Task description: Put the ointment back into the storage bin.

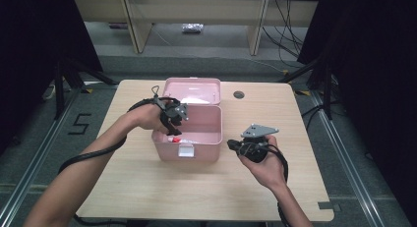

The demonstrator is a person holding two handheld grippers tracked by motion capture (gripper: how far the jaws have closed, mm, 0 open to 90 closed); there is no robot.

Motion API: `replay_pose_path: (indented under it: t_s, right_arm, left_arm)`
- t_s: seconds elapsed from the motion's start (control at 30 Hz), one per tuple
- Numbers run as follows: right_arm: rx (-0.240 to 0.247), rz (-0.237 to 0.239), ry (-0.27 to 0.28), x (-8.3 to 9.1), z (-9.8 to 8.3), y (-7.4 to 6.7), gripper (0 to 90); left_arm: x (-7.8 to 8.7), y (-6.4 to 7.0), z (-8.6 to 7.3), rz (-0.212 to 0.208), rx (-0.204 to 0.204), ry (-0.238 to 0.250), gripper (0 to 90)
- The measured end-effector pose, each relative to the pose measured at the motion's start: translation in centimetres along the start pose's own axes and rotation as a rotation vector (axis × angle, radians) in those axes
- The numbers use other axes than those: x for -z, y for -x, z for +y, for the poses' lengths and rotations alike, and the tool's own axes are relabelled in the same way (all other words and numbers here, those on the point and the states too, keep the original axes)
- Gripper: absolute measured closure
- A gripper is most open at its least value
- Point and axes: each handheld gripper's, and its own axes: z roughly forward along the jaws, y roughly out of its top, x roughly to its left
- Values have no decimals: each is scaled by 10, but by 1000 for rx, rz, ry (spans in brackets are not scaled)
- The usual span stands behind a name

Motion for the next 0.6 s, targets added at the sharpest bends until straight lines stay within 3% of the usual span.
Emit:
replay_pose_path:
  t_s: [0.1, 0.13, 0.33, 0.47, 0.53, 0.6]
  right_arm:
    - [5, -1, 7, 0, 0, 1, 863]
    - [-13, -3, 5, 1, 0, 2, 857]
    - [-34, -4, 14, 0, -2, 2, 835]
    - [-26, -4, 21, 1, -1, 3, 822]
    - [-21, -3, 26, 1, -1, 3, 819]
    - [-16, -12, 28, 1, -1, 3, 817]
  left_arm:
    - [3, 0, -2, 11, 14, 18, 595]
    - [6, 0, -4, 23, 43, 40, 591]
    - [11, 2, -9, 40, 95, 71, 533]
    - [13, 2, -12, 69, 105, 101, 506]
    - [14, 2, -14, 86, 134, 146, 506]
    - [16, 1, -14, 86, 123, 145, 510]
